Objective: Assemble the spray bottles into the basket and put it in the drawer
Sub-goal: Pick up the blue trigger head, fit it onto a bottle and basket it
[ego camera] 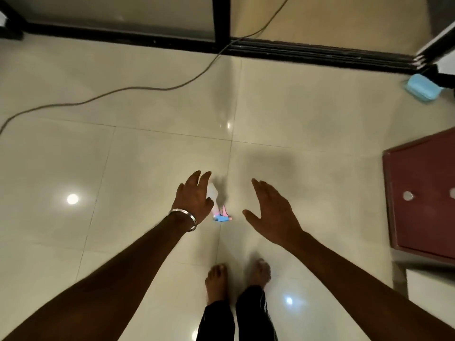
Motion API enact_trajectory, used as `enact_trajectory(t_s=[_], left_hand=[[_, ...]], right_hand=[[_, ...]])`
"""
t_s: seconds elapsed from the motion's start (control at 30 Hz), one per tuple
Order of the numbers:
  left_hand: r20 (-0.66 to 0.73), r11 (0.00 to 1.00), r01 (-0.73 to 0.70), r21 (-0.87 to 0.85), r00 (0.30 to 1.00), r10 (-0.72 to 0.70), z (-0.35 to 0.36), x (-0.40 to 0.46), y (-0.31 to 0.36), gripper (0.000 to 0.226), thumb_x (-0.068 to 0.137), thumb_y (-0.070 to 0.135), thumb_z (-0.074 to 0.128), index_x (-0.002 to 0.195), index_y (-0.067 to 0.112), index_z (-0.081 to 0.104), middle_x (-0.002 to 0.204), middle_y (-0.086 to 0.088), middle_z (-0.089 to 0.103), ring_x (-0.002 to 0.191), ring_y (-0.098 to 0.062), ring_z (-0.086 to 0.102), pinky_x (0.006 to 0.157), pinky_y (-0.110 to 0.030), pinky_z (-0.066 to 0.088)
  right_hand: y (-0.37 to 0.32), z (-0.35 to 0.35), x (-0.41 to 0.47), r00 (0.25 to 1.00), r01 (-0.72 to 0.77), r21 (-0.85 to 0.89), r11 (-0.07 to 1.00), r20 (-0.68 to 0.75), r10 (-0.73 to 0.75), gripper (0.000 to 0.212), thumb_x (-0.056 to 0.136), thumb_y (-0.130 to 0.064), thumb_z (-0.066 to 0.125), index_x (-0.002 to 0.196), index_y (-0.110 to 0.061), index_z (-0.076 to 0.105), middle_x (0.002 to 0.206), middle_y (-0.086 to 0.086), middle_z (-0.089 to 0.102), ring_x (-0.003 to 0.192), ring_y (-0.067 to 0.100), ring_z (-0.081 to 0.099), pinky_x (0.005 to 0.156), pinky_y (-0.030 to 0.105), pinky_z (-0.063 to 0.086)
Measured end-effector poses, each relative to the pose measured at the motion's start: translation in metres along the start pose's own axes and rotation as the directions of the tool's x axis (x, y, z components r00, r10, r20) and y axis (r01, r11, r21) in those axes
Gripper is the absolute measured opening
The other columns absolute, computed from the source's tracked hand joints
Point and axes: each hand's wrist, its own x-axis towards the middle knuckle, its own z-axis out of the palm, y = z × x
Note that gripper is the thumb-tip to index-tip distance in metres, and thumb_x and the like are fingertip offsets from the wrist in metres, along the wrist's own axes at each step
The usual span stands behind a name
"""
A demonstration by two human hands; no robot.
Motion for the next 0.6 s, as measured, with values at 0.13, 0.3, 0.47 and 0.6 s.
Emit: enact_trajectory(t_s=[0.13, 0.3, 0.47, 0.6], left_hand=[[0.070, 0.997, 0.076, -0.027, 0.995, -0.074, 0.031, 0.033, -0.041, 0.074, 0.088, 0.030, 0.057, 0.151, 0.019, 0.020, 0.158, -0.013, 0.021, 0.139, -0.030, 0.035, 0.110, -0.041, 0.035], [0.200, 0.996, 0.089, -0.003, 0.976, -0.087, 0.089, 0.087, -0.079, 0.076, 0.088, 0.037, 0.057, 0.151, 0.020, 0.019, 0.157, -0.013, 0.022, 0.135, -0.033, 0.040, 0.106, -0.043, 0.039], [0.231, 0.910, 0.298, -0.288, 0.944, -0.236, 0.150, 0.140, -0.113, 0.074, 0.086, 0.040, 0.062, 0.148, 0.018, 0.027, 0.147, -0.015, 0.038, 0.130, -0.032, 0.046, 0.105, -0.037, 0.038], [0.266, 0.738, 0.476, -0.479, 0.879, -0.395, 0.194, 0.166, -0.138, 0.069, 0.086, 0.045, 0.062, 0.145, 0.020, 0.035, 0.143, -0.013, 0.047, 0.128, -0.030, 0.048, 0.098, -0.030, 0.038]], right_hand=[[-0.007, 0.044, 0.052, 0.994, 0.070, -0.030, 0.997, 0.081, -0.067, 0.082, 0.094, -0.050, 0.052, 0.157, -0.018, 0.012, 0.160, 0.010, 0.028, 0.146, 0.026, 0.031, 0.112, 0.039, 0.036], [0.006, 0.115, 0.116, 0.979, 0.107, -0.044, 0.993, 0.180, -0.098, 0.083, 0.091, -0.047, 0.058, 0.156, -0.017, 0.015, 0.154, 0.010, 0.037, 0.139, 0.027, 0.041, 0.106, 0.037, 0.040], [0.025, 0.195, 0.177, 0.959, 0.074, -0.021, 0.997, 0.276, -0.066, 0.087, 0.089, -0.046, 0.063, 0.156, -0.016, 0.015, 0.148, 0.012, 0.042, 0.130, 0.031, 0.049, 0.102, 0.044, 0.046], [0.034, 0.243, 0.219, 0.947, -0.023, 0.061, 0.998, 0.321, 0.002, 0.096, 0.086, -0.050, 0.067, 0.156, -0.015, 0.012, 0.149, 0.015, 0.042, 0.132, 0.032, 0.047, 0.104, 0.042, 0.044]])
